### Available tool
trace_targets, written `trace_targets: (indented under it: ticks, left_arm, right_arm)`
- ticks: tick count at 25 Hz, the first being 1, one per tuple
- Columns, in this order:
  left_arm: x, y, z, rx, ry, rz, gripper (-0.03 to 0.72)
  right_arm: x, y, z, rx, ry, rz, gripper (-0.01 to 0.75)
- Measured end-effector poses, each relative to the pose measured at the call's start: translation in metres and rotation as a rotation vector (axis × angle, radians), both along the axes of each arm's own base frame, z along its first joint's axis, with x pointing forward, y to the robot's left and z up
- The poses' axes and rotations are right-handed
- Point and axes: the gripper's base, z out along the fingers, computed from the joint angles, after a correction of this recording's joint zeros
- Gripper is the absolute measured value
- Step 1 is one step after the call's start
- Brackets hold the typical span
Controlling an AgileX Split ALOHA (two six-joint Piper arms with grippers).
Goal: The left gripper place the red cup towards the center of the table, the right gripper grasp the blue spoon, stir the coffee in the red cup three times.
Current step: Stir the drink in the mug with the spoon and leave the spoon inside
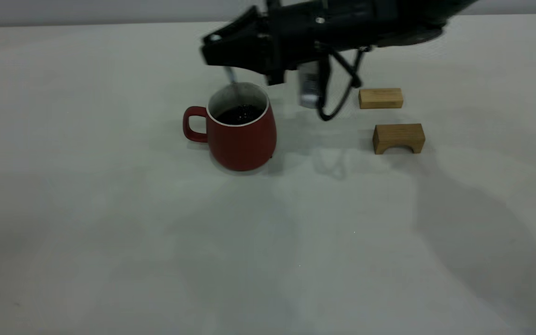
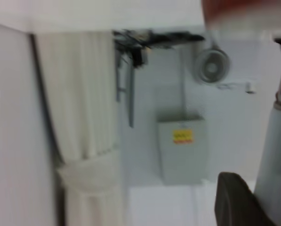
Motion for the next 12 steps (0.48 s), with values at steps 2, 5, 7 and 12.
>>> trace_targets:
  ticks: [2,5,7,12]
  left_arm:
    - [0.0,0.0,0.0,0.0,0.0,0.0,0.551]
    - [0.0,0.0,0.0,0.0,0.0,0.0,0.551]
    - [0.0,0.0,0.0,0.0,0.0,0.0,0.551]
    - [0.0,0.0,0.0,0.0,0.0,0.0,0.551]
  right_arm:
    - [-0.007,-0.009,-0.003,-0.023,0.04,-0.02,0.141]
    - [-0.019,-0.003,-0.002,-0.023,0.064,0.007,0.141]
    - [-0.021,0.009,0.002,-0.013,0.051,0.035,0.141]
    - [-0.002,0.027,0.011,0.03,-0.045,0.06,0.141]
